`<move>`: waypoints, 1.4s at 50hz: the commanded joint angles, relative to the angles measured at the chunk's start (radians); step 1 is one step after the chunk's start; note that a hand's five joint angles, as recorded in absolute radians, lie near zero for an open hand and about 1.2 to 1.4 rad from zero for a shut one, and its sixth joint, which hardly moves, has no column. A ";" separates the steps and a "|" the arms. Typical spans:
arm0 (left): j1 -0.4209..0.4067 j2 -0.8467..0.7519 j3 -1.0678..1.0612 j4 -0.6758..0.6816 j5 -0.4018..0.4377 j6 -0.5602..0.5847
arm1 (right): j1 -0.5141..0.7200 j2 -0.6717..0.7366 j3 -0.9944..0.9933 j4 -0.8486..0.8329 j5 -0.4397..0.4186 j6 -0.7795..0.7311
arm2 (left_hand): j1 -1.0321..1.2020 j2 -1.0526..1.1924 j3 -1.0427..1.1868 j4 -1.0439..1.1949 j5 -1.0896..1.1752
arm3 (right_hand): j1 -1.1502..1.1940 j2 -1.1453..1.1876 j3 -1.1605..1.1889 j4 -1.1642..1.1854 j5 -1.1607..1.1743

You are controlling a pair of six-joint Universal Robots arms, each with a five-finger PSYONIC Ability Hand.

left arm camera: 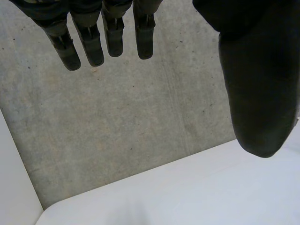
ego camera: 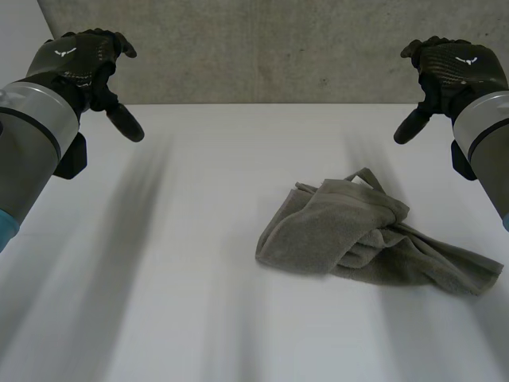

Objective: Fold the towel.

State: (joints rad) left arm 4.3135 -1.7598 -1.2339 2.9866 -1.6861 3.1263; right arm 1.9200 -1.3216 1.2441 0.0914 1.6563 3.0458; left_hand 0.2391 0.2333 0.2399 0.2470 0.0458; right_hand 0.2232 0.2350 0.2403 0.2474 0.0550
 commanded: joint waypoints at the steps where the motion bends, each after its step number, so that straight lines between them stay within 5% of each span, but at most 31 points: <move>1: 0.000 -0.001 -0.002 0.002 0.000 -0.002 | 0.000 0.004 -0.002 0.001 -0.001 -0.002 | -0.064 -0.058 -0.065 -0.072 -0.045 | -0.049 -0.060 -0.066 -0.073 -0.055; 13: -0.005 -0.001 -0.019 0.005 0.009 0.003 | -0.004 -0.002 -0.006 -0.009 -0.029 -0.015 | -0.058 -0.052 -0.059 -0.066 -0.039 | -0.049 -0.060 -0.066 -0.073 -0.055; 18: -0.028 -0.010 -0.032 0.006 0.057 0.003 | -0.015 -0.002 -0.009 0.005 -0.145 -0.125 | -0.055 -0.049 -0.056 -0.063 -0.036 | -0.049 -0.060 -0.066 -0.073 -0.055; 20: -0.041 -0.021 -0.045 0.005 0.126 0.003 | -0.016 0.012 0.001 0.043 -0.283 -0.247 | -0.049 -0.043 -0.050 -0.057 -0.030 | -0.049 -0.060 -0.066 -0.073 -0.055; 23: -0.057 -0.064 -0.068 0.006 0.186 -0.006 | -0.019 0.045 -0.003 0.108 -0.378 -0.344 | -0.049 -0.043 -0.050 -0.057 -0.030 | -0.049 -0.060 -0.066 -0.073 -0.055; 26: -0.099 -0.130 -0.076 0.012 0.212 -0.008 | -0.019 0.087 -0.008 0.145 -0.409 -0.384 | -0.049 -0.043 -0.050 -0.057 -0.030 | -0.049 -0.060 -0.066 -0.073 -0.055; 37: -0.210 -0.337 -0.090 0.078 0.210 -0.026 | -0.009 0.241 0.008 0.179 -0.449 -0.545 | -0.046 -0.040 -0.047 -0.054 -0.027 | -0.049 -0.060 -0.066 -0.073 -0.055; 51: -0.255 -0.515 -0.001 0.086 0.240 -0.213 | -0.006 0.389 0.009 0.174 -0.437 -0.656 | 0.024 0.030 0.023 0.016 0.043 | 0.059 0.047 0.041 0.034 0.052; 61: -0.304 -0.601 0.036 0.083 0.240 -0.256 | -0.006 0.389 0.005 0.175 -0.415 -0.657 | 0.511 0.517 0.510 0.503 0.530 | 0.639 0.627 0.622 0.615 0.632; 70: -0.322 -0.612 0.059 0.081 0.240 -0.282 | -0.006 0.337 0.017 0.188 -0.418 -0.660 | 0.670 0.676 0.669 0.662 0.689 | 1.010 0.998 0.993 0.986 1.003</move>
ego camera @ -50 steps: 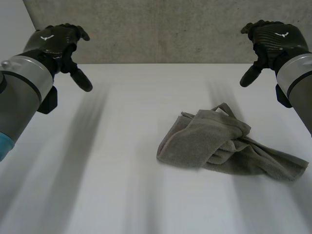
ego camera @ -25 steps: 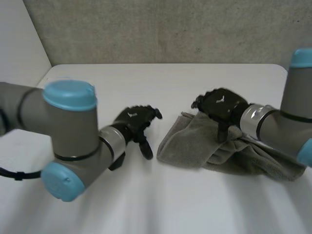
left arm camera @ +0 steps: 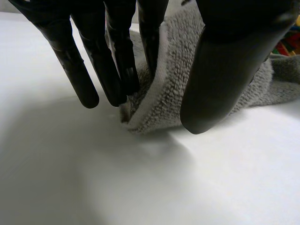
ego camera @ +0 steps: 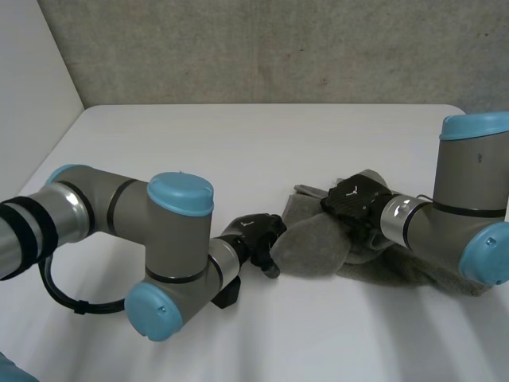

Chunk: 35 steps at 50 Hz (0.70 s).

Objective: Fold the towel.

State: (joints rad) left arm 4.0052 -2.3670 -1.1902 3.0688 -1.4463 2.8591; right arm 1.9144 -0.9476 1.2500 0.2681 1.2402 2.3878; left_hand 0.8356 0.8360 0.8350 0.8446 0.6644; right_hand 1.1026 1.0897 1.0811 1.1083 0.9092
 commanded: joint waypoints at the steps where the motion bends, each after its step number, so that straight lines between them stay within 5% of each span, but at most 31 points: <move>1: -0.014 -0.003 0.018 -0.001 0.000 -0.017 | 0.000 -0.043 0.014 0.017 -0.002 -0.004 | 0.170 0.169 0.170 0.161 0.166 | 0.180 0.193 0.201 0.174 0.199; 7: -0.014 -0.003 0.040 -0.001 0.001 -0.015 | 0.003 -0.065 0.009 0.060 -0.001 -0.044 | 0.507 0.507 0.508 0.498 0.504 | 0.283 0.296 0.304 0.277 0.302; 15: 0.011 0.011 0.188 -0.007 0.000 -0.001 | 0.015 -0.068 -0.111 0.033 -0.015 -0.059 | 0.561 0.560 0.561 0.552 0.557 | 0.283 0.296 0.304 0.277 0.302; 17: 0.034 0.028 0.261 -0.018 -0.003 0.000 | 0.032 -0.068 -0.198 -0.024 -0.005 -0.036 | 0.561 0.560 0.561 0.552 0.557 | 0.286 0.299 0.307 0.280 0.305; 20: 0.162 0.130 0.524 -0.067 -0.014 -0.003 | 0.080 -0.156 -0.378 -0.414 0.106 0.199 | 0.561 0.560 0.561 0.552 0.557 | 0.268 0.281 0.290 0.263 0.287; 25: 0.224 0.268 0.719 -0.071 -0.019 -0.015 | 0.057 -0.330 -0.370 -0.767 0.157 0.457 | 0.561 0.560 0.561 0.552 0.557 | 0.274 0.287 0.296 0.268 0.293; 35: 0.239 0.446 0.469 0.007 -0.006 0.003 | 0.071 -0.343 -0.168 -0.738 0.019 0.515 | 0.561 0.560 0.561 0.552 0.557 | 0.265 0.278 0.287 0.260 0.284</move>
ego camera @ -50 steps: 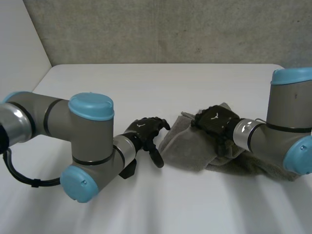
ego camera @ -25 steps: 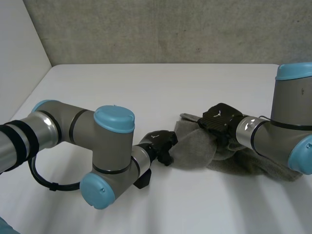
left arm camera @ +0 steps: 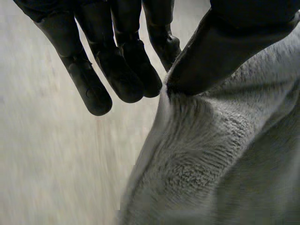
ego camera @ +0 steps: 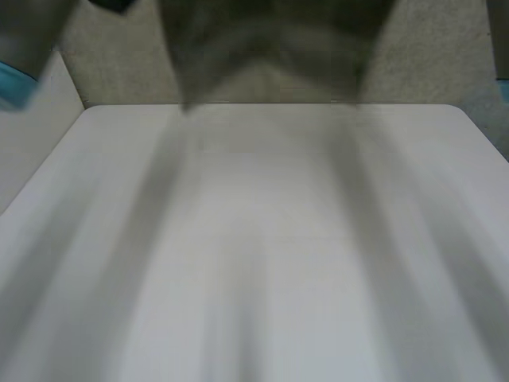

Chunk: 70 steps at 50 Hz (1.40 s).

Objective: Fold the towel.

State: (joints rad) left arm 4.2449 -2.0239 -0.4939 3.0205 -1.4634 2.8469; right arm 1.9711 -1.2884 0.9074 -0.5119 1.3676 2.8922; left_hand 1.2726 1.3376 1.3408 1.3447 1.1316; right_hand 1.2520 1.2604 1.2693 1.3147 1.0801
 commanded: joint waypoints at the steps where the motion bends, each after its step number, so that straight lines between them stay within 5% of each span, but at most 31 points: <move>1: 0.001 0.125 -0.324 0.072 0.020 0.017 | 0.020 0.004 0.230 0.044 -0.134 -0.010 | 0.124 0.059 0.055 0.052 0.090 | 0.104 0.096 0.087 0.042 0.102; 15: 0.015 -0.021 -0.968 0.288 0.196 0.020 | 0.046 0.190 0.530 0.183 -0.165 -0.296 | 0.124 0.059 0.055 0.052 0.090 | 0.043 0.034 0.025 -0.020 0.040; 26: 0.013 -0.159 -1.000 0.285 0.192 0.158 | 0.075 0.336 0.544 0.397 -0.136 -0.545 | 0.124 0.059 0.055 0.052 0.090 | -0.089 -0.097 -0.106 -0.151 -0.091; 27: 0.013 -0.159 -1.000 0.285 0.192 0.158 | 0.075 0.336 0.544 0.397 -0.136 -0.545 | 0.124 0.059 0.055 0.052 0.090 | -0.090 -0.098 -0.107 -0.152 -0.092; 31: 0.018 -0.141 -0.983 0.282 0.187 0.170 | 0.075 0.316 0.544 0.409 -0.093 -0.524 | -0.253 -0.318 -0.321 -0.325 -0.287 | -0.806 -0.814 -0.823 -0.869 -0.809; 32: 0.018 -0.141 -0.983 0.282 0.187 0.170 | 0.075 0.316 0.544 0.409 -0.093 -0.524 | -0.255 -0.320 -0.323 -0.327 -0.288 | -0.809 -0.817 -0.826 -0.872 -0.811; 34: 0.020 -0.122 -0.977 0.275 0.187 0.175 | 0.075 0.285 0.548 0.409 -0.055 -0.502 | -0.635 -0.700 -0.703 -0.707 -0.668 | -1.073 -1.081 -1.090 -1.135 -1.075; 48: 0.043 -0.056 -0.966 0.250 0.190 0.183 | 0.075 0.150 0.587 0.438 -0.019 -0.358 | -0.871 -0.936 -0.939 -0.943 -0.905 | -1.077 -1.086 -1.095 -1.140 -1.080; 65: 0.139 -0.056 -0.977 0.150 0.207 0.186 | 0.075 0.166 0.418 0.759 -0.036 -0.199 | -0.859 -0.924 -0.928 -0.932 -0.893 | -1.077 -1.086 -1.095 -1.140 -1.080; 70: 0.214 -0.050 -0.977 0.120 0.297 0.199 | 0.080 0.202 0.389 0.794 -0.051 -0.180 | -0.857 -0.921 -0.925 -0.929 -0.890 | -1.077 -1.086 -1.095 -1.140 -1.080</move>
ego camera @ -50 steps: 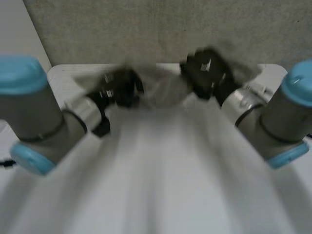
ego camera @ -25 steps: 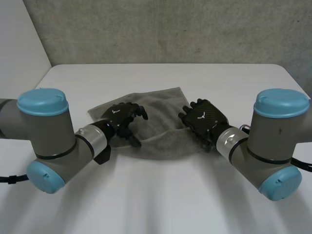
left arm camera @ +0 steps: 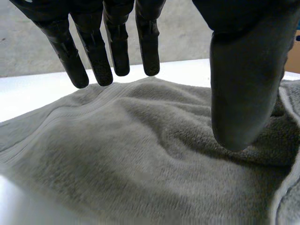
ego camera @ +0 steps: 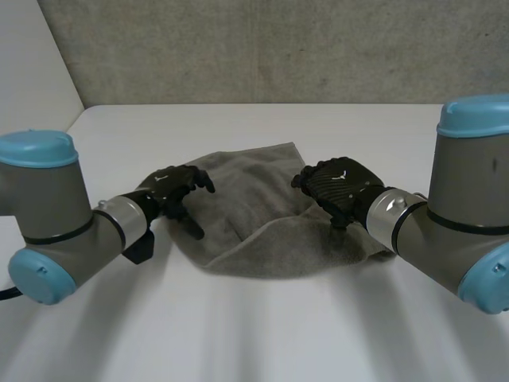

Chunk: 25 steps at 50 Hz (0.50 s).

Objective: Fold the towel.

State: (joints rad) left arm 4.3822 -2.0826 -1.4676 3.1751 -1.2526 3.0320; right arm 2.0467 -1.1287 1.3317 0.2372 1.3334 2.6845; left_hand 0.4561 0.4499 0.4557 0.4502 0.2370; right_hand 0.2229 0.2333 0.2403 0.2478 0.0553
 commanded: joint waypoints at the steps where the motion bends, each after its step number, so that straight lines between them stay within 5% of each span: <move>1: 0.077 0.009 -0.003 -0.035 0.087 0.015 | 0.004 0.043 -0.036 0.045 -0.017 0.028 | -0.040 -0.034 -0.040 -0.034 0.005 | -0.048 -0.059 -0.066 -0.073 -0.055; 6: 0.143 -0.004 0.013 -0.073 0.202 0.138 | 0.047 0.105 -0.054 0.033 -0.022 0.014 | -0.052 -0.046 -0.051 -0.046 -0.007 | -0.048 -0.059 -0.066 -0.073 -0.055; 18: 0.174 -0.102 0.043 -0.133 0.220 0.442 | 0.067 0.279 -0.200 0.008 -0.031 0.018 | -0.096 -0.090 -0.095 -0.090 -0.051 | 0.079 0.069 0.062 0.054 0.072; 23: 0.171 -0.136 0.040 -0.159 0.219 0.542 | 0.069 0.290 -0.218 0.010 -0.031 0.028 | -0.099 -0.093 -0.098 -0.093 -0.054 | 0.552 0.542 0.535 0.527 0.545; 25: 0.168 -0.149 0.035 -0.156 0.217 0.571 | 0.069 0.265 -0.209 0.010 -0.029 0.041 | -0.107 -0.101 -0.107 -0.102 -0.063 | 0.952 0.942 0.935 0.928 0.945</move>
State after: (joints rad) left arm 4.5562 -2.1986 -1.4260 3.0314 -1.0316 3.5192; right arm 2.1162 -0.8435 1.1240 0.2452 1.3024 2.7062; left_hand 0.4265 0.4045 0.4085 0.4057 0.1975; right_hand 0.7136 0.7256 0.7132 0.7108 0.5351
